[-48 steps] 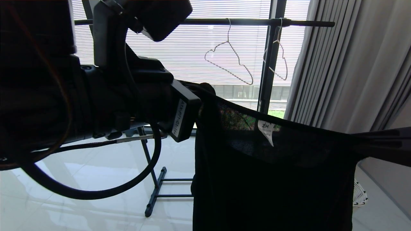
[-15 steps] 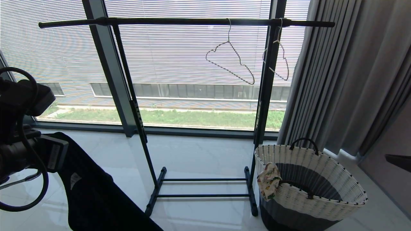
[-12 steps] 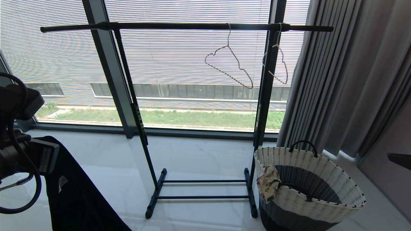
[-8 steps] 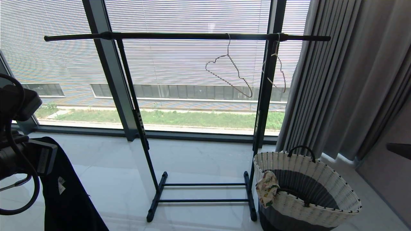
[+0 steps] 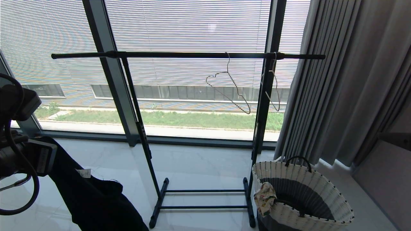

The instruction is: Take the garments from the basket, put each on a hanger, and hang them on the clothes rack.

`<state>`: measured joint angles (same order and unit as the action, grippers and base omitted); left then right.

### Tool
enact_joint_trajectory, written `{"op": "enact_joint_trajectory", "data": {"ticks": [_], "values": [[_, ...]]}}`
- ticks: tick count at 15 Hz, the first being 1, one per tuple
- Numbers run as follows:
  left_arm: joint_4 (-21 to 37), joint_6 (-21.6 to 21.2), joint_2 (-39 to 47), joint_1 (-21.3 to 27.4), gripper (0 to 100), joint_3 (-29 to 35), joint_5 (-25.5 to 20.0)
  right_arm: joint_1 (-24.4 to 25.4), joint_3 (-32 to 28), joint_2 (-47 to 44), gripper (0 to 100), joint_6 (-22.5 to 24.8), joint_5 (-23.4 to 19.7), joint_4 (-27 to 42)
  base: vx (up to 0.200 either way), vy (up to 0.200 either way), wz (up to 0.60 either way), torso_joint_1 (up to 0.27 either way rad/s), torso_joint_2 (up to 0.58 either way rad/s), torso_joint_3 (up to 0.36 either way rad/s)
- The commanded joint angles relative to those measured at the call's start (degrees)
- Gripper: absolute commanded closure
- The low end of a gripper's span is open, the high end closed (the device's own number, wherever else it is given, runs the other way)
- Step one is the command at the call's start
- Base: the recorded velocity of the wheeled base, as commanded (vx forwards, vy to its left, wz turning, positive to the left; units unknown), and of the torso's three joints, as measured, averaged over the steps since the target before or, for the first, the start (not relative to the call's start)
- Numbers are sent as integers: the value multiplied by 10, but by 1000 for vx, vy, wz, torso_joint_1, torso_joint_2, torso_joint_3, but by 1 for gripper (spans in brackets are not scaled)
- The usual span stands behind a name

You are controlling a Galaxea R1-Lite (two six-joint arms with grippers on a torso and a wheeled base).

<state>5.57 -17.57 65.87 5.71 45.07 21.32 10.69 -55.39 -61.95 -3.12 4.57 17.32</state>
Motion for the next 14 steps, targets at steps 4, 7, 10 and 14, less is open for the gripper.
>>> {"op": "enact_joint_trajectory", "data": {"ticks": [4,7,10,14], "values": [[0,1,1,-1,100,-1,0,0,3,-5,0,0,2,-1,0,0,0,248,-532,-294],[-1,2,1,-1,100,-1,0,0,6,-5,0,1,3,-1,0,0,0,152,-313,-167],[-1,1,-1,-1,100,0,0,0,10,-3,0,1,3,-5,0,133,0,28,-58,-30],[-1,2,-1,-1,100,-1,0,0,40,-4,0,4,3,-60,0,150,0,4,-8,-2]]}}
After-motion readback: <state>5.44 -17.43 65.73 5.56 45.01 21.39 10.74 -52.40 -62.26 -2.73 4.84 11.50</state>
